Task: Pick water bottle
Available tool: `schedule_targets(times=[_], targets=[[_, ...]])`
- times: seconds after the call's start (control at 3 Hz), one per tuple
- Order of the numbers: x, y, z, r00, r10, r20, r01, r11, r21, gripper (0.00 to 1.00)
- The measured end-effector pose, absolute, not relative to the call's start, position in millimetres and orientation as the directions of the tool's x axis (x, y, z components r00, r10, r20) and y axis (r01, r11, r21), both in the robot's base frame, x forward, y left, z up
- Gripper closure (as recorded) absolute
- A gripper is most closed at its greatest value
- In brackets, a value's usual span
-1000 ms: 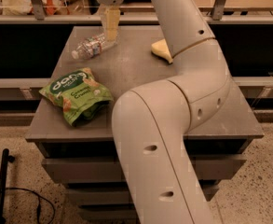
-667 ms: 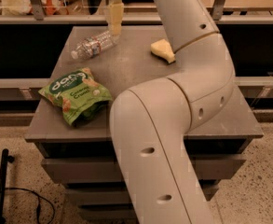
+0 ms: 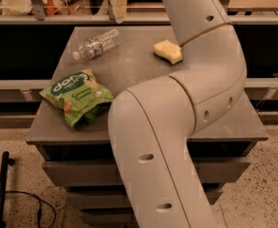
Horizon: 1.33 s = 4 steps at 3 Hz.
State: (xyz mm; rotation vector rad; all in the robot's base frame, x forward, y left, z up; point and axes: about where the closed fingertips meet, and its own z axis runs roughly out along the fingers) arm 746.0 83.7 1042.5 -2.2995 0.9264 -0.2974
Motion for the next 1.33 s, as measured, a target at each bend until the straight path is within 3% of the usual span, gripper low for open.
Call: schedule_targets(times=[1.0, 1.33], targets=[[774.3, 91.6, 1062.6, 0.656, -0.755, -0.016, -0.533, -0.448, -0.718, 0.0], [790.0, 99.6, 1054.5, 0.64, -0.767, 0.048, -0.508, -0.47, -0.722, 0.0]])
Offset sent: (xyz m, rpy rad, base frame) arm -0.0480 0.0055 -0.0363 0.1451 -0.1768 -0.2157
